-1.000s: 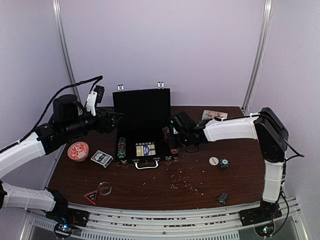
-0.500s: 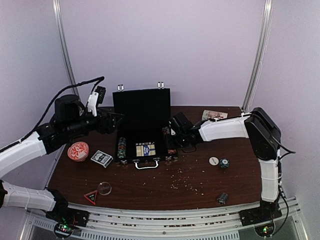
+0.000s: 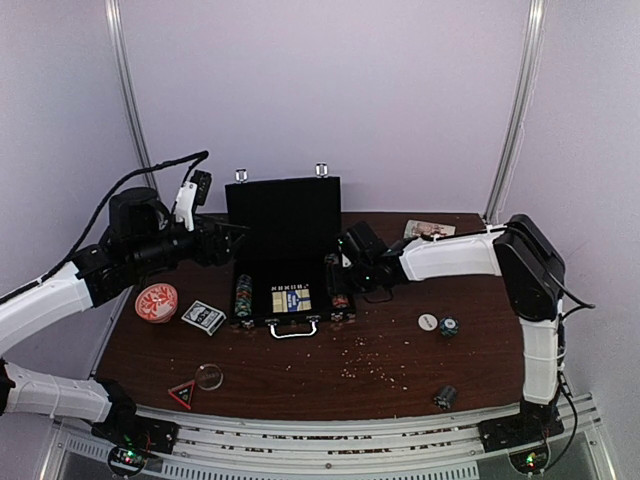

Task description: Pack up texas hold em set

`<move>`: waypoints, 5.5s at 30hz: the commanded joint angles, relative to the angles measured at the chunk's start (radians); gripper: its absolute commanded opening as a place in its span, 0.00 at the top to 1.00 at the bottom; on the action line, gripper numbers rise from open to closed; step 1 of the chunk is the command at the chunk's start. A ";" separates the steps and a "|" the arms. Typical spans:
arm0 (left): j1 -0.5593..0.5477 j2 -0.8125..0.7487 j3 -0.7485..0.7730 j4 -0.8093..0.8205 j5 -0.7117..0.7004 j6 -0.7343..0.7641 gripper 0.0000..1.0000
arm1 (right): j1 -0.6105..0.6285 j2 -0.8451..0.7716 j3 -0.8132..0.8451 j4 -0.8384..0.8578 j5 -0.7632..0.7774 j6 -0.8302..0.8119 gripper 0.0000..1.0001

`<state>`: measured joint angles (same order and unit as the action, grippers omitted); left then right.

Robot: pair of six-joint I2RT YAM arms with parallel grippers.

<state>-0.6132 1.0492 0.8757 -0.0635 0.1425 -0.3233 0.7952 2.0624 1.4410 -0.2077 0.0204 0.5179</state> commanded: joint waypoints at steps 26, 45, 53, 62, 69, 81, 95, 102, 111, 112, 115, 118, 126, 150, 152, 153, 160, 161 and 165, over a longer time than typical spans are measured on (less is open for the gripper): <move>0.162 -0.049 0.055 -0.022 -0.153 0.065 0.17 | 0.271 -1.145 -0.913 -0.442 0.101 0.593 0.40; 0.202 -0.017 0.056 -0.021 -0.061 0.030 0.18 | 0.292 -1.216 -0.999 -0.593 -0.064 0.742 0.38; 0.202 -0.050 0.056 -0.015 -0.049 0.023 0.18 | 0.294 -1.070 -0.986 -0.398 -0.075 0.738 0.45; 0.202 -0.110 0.051 0.008 -0.003 0.005 0.18 | 0.294 -0.912 -0.931 -0.361 -0.006 0.683 0.59; 0.202 -0.118 0.043 0.030 0.062 -0.021 0.18 | 0.319 -0.830 -0.931 -0.302 -0.019 0.672 0.59; 0.202 -0.132 0.039 0.035 0.054 -0.017 0.18 | 0.162 -0.543 -0.449 -0.228 0.136 0.246 0.71; 0.203 -0.156 0.050 0.018 0.023 0.003 0.18 | 0.003 0.169 0.497 -0.338 0.076 -0.121 0.74; 0.202 -0.166 0.049 0.018 0.014 0.007 0.18 | -0.017 0.273 0.585 -0.305 -0.016 -0.142 0.74; 0.202 -0.147 0.050 0.017 0.031 0.003 0.17 | -0.051 0.349 0.664 -0.305 -0.059 -0.140 0.73; 0.202 -0.149 0.049 0.017 0.028 0.004 0.18 | -0.054 0.354 0.665 -0.306 -0.069 -0.138 0.73; 0.202 -0.153 0.048 0.018 0.016 0.006 0.18 | -0.056 0.365 0.667 -0.309 -0.106 -0.144 0.69; 0.202 -0.154 0.049 0.018 0.011 0.009 0.18 | -0.056 0.373 0.668 -0.315 -0.106 -0.152 0.60; 0.202 -0.141 0.048 0.016 0.009 0.012 0.18 | -0.056 0.352 0.674 -0.301 -0.096 -0.162 0.42; 0.203 -0.110 0.043 0.017 0.015 0.009 0.18 | -0.090 -0.340 -0.257 -0.189 0.149 -0.094 0.39; 0.202 -0.110 0.043 0.016 0.016 0.009 0.18 | -0.119 -0.349 -0.295 -0.218 0.154 -0.079 0.40; 0.202 -0.108 0.043 0.017 0.016 0.008 0.18 | -0.133 -0.349 -0.306 -0.233 0.154 -0.076 0.40; 0.203 -0.110 0.043 0.017 0.018 0.007 0.18 | -0.165 -0.338 -0.369 -0.287 0.194 -0.041 0.41; 0.203 -0.110 0.042 0.016 0.020 0.007 0.18 | -0.169 -0.340 -0.384 -0.284 0.200 -0.035 0.41; 0.203 -0.109 0.043 0.016 0.023 0.004 0.18 | -0.189 -0.343 -0.422 -0.270 0.200 -0.020 0.41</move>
<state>-0.4175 0.9390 0.8978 -0.0799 0.1543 -0.3233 0.6292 1.7245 1.0542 -0.4725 0.1814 0.4633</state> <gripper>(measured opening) 0.823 0.592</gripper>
